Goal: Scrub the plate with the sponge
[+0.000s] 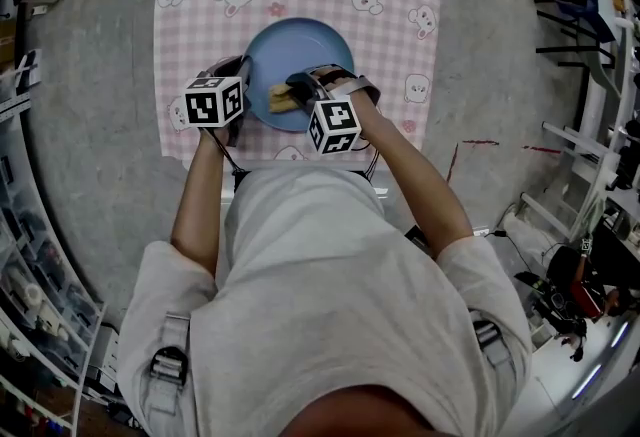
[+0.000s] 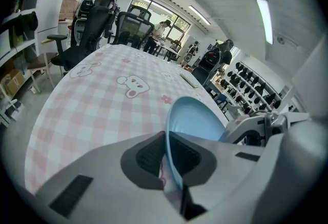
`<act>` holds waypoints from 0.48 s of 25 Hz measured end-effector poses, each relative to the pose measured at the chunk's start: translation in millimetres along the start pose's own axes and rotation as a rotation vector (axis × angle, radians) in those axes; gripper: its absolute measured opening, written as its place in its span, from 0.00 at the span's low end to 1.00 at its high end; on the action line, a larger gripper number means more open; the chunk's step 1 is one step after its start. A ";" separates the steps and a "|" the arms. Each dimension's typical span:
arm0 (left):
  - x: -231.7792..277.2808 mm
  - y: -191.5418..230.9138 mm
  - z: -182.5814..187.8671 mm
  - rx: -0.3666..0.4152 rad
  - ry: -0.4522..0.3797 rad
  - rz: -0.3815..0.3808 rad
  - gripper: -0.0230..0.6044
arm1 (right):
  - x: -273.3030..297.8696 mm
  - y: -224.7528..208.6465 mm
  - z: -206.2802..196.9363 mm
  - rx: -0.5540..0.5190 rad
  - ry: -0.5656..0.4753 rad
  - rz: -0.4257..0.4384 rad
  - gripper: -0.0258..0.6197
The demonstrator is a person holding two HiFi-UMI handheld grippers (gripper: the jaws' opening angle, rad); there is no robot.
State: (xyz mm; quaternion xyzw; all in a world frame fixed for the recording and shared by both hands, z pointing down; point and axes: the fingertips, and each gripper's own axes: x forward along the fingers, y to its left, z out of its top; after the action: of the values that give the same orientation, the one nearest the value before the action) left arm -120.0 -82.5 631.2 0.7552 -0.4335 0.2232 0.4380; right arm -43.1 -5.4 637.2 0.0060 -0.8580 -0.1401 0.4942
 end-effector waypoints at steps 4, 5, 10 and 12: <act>-0.2 -0.3 0.4 0.005 0.000 -0.003 0.08 | -9.6 11.9 -18.0 0.014 0.028 0.014 0.11; -0.4 -0.6 0.7 0.006 0.000 -0.004 0.08 | -12.1 14.1 -22.6 0.014 0.036 0.015 0.11; -0.5 4.1 -0.2 0.006 -0.001 -0.006 0.08 | -16.5 11.2 -44.9 0.075 0.084 -0.022 0.11; -0.3 6.4 -1.6 0.003 -0.002 -0.006 0.08 | -15.8 5.5 -52.1 0.124 0.095 -0.039 0.11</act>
State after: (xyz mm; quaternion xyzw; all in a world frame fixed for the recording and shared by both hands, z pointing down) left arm -125.6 -82.6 634.8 0.7572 -0.4315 0.2220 0.4372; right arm 10.0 -10.0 649.7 0.0600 -0.8404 -0.0961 0.5300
